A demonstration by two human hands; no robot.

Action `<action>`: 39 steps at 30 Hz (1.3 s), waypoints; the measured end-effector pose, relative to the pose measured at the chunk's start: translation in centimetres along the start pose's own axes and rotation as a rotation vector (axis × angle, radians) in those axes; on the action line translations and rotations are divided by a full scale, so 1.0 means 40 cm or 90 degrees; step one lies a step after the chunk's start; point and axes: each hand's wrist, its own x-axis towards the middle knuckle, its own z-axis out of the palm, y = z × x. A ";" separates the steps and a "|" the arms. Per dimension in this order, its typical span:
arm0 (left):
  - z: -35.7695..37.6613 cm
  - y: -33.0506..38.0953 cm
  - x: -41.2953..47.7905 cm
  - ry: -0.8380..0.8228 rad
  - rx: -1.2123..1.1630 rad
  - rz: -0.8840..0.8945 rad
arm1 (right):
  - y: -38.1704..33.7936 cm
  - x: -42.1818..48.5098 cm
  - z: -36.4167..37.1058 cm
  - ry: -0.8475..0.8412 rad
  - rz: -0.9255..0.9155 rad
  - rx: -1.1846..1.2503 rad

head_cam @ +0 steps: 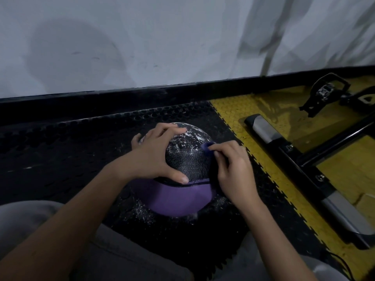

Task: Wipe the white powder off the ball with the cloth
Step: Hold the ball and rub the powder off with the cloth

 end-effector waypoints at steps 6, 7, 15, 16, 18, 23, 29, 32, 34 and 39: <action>-0.019 -0.012 -0.007 -0.019 -0.008 -0.018 | -0.033 -0.003 0.015 -0.007 -0.110 -0.024; -0.018 -0.009 -0.006 -0.021 -0.013 -0.017 | -0.003 0.008 0.014 -0.009 -0.054 -0.016; -0.001 0.001 -0.004 -0.005 0.004 -0.008 | -0.035 -0.009 0.008 0.008 -0.042 -0.002; -0.004 -0.002 -0.005 -0.004 0.005 -0.008 | -0.064 -0.020 0.014 0.009 -0.093 -0.017; -0.012 -0.010 -0.006 -0.012 -0.002 -0.008 | -0.094 -0.032 0.025 0.008 -0.162 -0.044; -0.017 -0.008 0.000 -0.041 -0.018 -0.003 | 0.007 0.014 0.022 0.014 -0.030 0.006; 0.006 0.002 0.000 -0.013 -0.002 0.008 | -0.021 -0.004 0.009 0.032 -0.009 0.032; 0.002 -0.003 -0.005 -0.011 0.009 0.005 | -0.099 -0.040 0.029 0.005 -0.162 -0.018; -0.003 -0.009 -0.005 -0.012 0.003 0.002 | -0.088 -0.029 0.032 0.014 -0.163 -0.006; -0.001 -0.002 0.006 -0.028 -0.007 0.009 | 0.046 0.017 0.028 0.042 0.062 0.049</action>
